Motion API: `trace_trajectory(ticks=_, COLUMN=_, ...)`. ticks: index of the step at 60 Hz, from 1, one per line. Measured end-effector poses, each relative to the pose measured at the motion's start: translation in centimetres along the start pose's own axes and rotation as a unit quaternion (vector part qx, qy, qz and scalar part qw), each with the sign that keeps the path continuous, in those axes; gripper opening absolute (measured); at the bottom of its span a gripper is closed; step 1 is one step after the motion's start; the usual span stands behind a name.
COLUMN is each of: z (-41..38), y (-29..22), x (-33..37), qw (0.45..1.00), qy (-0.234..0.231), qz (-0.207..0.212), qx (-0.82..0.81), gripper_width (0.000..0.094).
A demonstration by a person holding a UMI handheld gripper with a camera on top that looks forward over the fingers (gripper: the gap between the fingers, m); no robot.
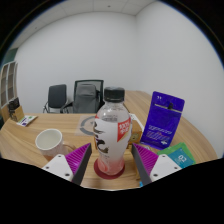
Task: Pour water
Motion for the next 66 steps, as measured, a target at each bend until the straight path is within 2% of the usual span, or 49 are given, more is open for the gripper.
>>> trace_trajectory(ticks=4, z=-0.1, y=-0.3, x=1.8, qw=1.0, qy=0.008, qz=-0.009, qx=-0.001, gripper_width=0.087)
trace_trajectory(ticks=20, z=-3.5, y=-1.7, x=14.4, qw=0.998, qy=0.005, qz=-0.06, qx=-0.028, gripper_width=0.0861)
trace_trajectory(ticks=32, z=-6.9, y=-2.1, x=26.6, qw=0.997, qy=0.007, qz=-0.073, qx=-0.013, gripper_width=0.0856)
trace_trajectory(ticks=42, z=-9.2, y=-2.1, x=33.7, qw=0.997, qy=-0.011, qz=-0.075, qx=0.001, gripper_width=0.0857)
trace_trajectory(ticks=66, z=-9.6, y=-2.1, x=40.0, qw=0.998, qy=-0.002, qz=-0.065, qx=-0.008, gripper_width=0.0857)
Point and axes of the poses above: the point between the fingertips, and its own axes, seen from behind it with the camera up: z to the right, y down, x backward, against the way the camera looks, the point moved 6 cm from there along x, backward, against the way the camera looks, and after that the axes turned 1 degree about z, right-handed, at the moved point
